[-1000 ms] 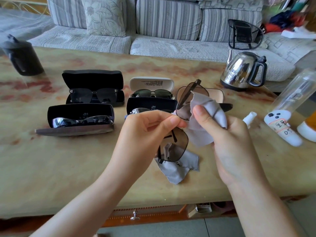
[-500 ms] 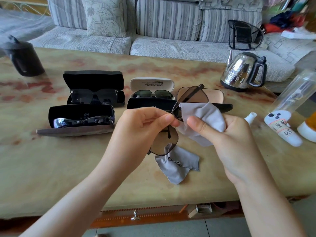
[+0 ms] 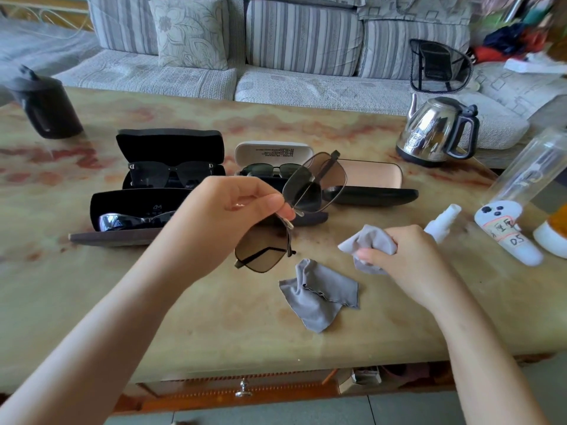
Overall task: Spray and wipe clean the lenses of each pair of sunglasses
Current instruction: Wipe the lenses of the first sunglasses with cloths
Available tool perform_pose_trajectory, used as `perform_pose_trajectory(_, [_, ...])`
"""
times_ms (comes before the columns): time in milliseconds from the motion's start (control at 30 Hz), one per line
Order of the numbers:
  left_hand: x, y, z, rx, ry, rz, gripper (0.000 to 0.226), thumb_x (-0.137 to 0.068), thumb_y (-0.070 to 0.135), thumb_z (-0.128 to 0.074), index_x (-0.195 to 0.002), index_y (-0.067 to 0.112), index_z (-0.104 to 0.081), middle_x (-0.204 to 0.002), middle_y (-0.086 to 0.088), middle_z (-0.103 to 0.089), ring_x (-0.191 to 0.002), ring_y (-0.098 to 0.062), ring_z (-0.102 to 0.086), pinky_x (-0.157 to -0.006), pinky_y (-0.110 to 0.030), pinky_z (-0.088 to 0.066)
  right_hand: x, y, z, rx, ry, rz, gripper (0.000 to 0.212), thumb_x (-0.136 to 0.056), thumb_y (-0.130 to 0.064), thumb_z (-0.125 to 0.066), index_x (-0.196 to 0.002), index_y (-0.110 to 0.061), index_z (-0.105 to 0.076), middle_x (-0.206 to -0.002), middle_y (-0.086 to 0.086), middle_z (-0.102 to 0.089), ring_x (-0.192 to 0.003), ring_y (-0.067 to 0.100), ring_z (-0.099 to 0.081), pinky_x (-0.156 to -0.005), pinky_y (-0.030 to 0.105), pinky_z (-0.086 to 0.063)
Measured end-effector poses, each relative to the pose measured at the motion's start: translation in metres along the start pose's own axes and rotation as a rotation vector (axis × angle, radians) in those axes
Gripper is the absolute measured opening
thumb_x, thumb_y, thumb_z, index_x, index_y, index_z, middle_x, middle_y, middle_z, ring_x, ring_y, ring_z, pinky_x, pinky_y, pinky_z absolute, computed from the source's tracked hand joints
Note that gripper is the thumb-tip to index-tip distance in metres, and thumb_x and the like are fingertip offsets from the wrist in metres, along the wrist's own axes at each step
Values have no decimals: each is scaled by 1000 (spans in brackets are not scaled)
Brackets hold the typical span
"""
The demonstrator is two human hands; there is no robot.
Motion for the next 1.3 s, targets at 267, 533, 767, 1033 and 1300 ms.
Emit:
perform_pose_trajectory(267, [-2, -4, 4, 126, -23, 43, 22, -94, 17, -56, -79, 15, -72, -65, 16, -70, -52, 6, -58, -51, -1, -37, 5, -25, 14, -75, 116, 77, 43, -94, -8, -59, -61, -33, -71, -65, 0, -66, -56, 5, -57, -59, 0, -38])
perform_pose_trajectory(533, [-1, -5, 3, 173, -66, 76, 22, -94, 17, -55, -79, 12, -70, -64, 13, -69, -53, 6, -59, -48, -1, -38, -7, 6, 9, 80, 110, -85, 29, -102, -20, -40, -84, -6, -60, -80, 11, -56, -78, 23, -52, -67, 29, -37])
perform_pose_trajectory(767, [-1, -4, -6, -141, -239, 1, 21, -90, 27, -60, -75, 25, -75, -75, 13, -74, -70, -2, -68, -74, -17, -52, 1, -37, 48, -131, 354, 96, 32, -98, -26, -53, -99, 5, -61, -109, 29, -62, -77, 27, -55, -64, 21, -31])
perform_pose_trajectory(1033, [4, 5, -20, -271, -303, -58, 15, -89, 30, -62, -79, 30, -73, -84, 19, -73, -81, 7, -65, -77, -13, -49, 15, -112, -10, -17, -140, 428, 24, -100, -27, -52, -109, -29, -73, -105, -5, -75, -107, 14, -67, -101, 41, -47])
perform_pose_trajectory(1300, [6, 8, -24, -292, -279, -137, 18, -90, 30, -58, -76, 25, -67, -62, 9, -62, -47, -4, -43, -47, -13, -34, 23, -105, -15, -113, -260, 331, 45, -90, -51, -43, -80, -22, -77, -74, -9, -73, -78, 3, -67, -79, 19, -47])
Point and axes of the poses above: each hand's wrist, its own x-axis away from the middle knuckle, its own z-axis out of the back of the hand, y = z × x, the point moved 9 cm from there along -x, towards the middle knuckle
